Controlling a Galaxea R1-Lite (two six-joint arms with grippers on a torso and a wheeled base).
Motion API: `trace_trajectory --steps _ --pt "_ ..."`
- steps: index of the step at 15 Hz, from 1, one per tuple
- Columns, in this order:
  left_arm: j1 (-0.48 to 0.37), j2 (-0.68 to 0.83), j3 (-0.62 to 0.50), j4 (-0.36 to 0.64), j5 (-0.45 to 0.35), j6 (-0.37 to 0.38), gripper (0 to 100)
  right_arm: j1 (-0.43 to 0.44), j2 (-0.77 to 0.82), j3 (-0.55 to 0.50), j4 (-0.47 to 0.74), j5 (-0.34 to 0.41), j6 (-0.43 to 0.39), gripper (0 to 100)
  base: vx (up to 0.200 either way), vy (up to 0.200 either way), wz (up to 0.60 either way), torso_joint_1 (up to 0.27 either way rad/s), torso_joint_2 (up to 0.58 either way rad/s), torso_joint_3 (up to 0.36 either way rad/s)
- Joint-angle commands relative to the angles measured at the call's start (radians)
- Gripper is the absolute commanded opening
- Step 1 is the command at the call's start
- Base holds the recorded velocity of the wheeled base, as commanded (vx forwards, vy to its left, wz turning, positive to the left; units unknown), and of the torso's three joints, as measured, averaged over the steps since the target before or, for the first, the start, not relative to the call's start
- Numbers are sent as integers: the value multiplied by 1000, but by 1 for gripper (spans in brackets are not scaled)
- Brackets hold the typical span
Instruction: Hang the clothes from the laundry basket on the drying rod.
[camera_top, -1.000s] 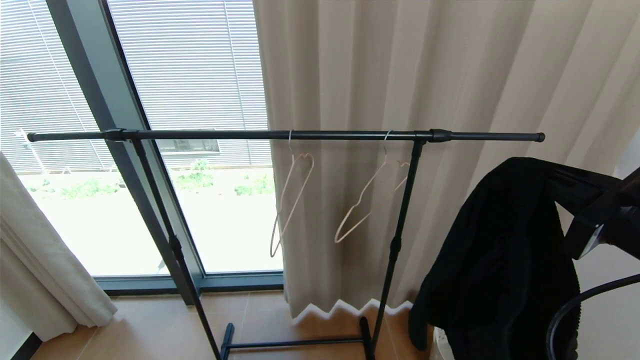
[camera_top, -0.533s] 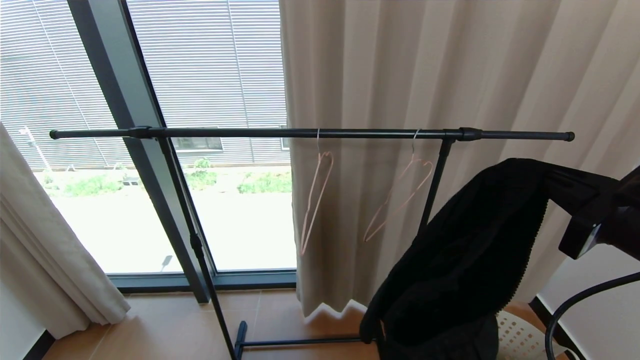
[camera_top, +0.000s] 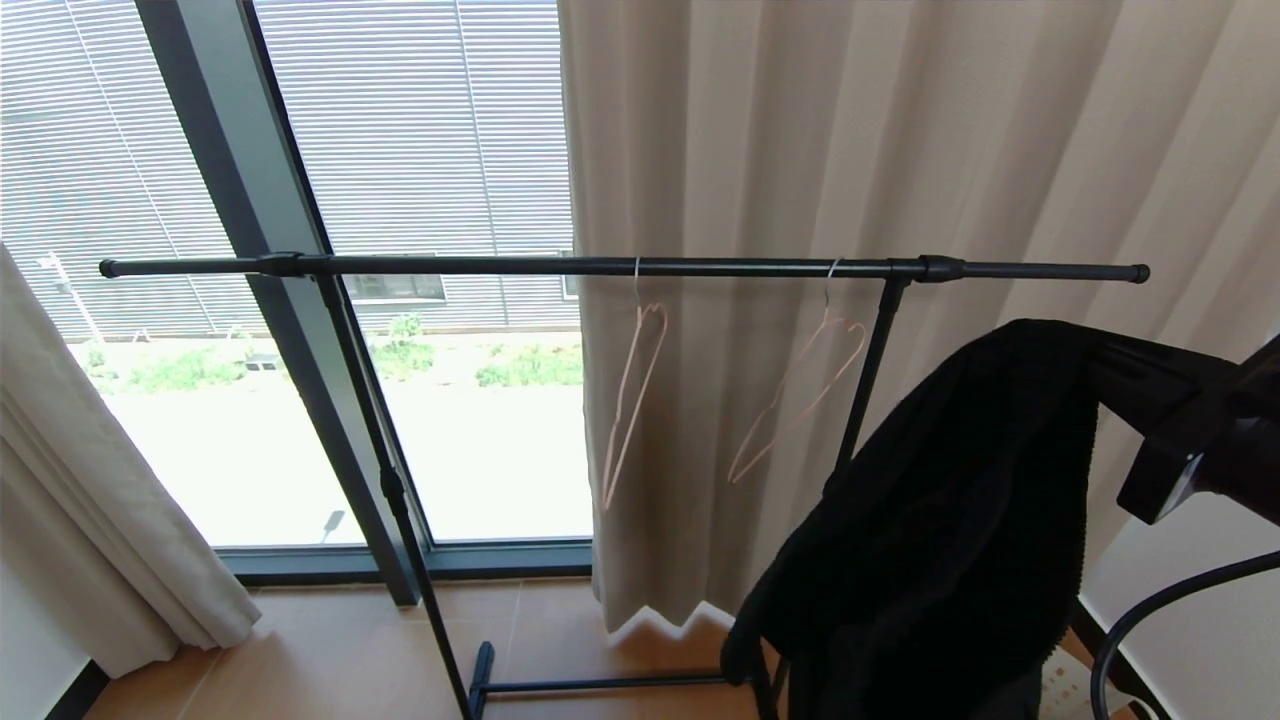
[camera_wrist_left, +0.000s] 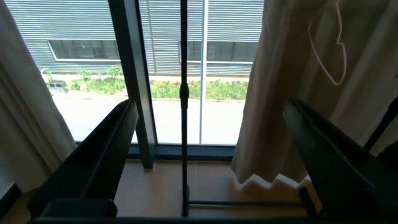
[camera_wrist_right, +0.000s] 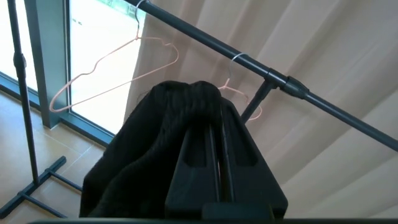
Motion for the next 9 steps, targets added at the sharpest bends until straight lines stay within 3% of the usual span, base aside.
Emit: trace_trajectory --steps 1,9 --pt "0 0 0 0 0 13 100 0 -11 7 -2 -1 -1 0 0 0 0 0 0 0" --pt "0 0 0 0 -1 7 100 0 -59 29 3 -4 -2 0 0 0 0 0 0 0"
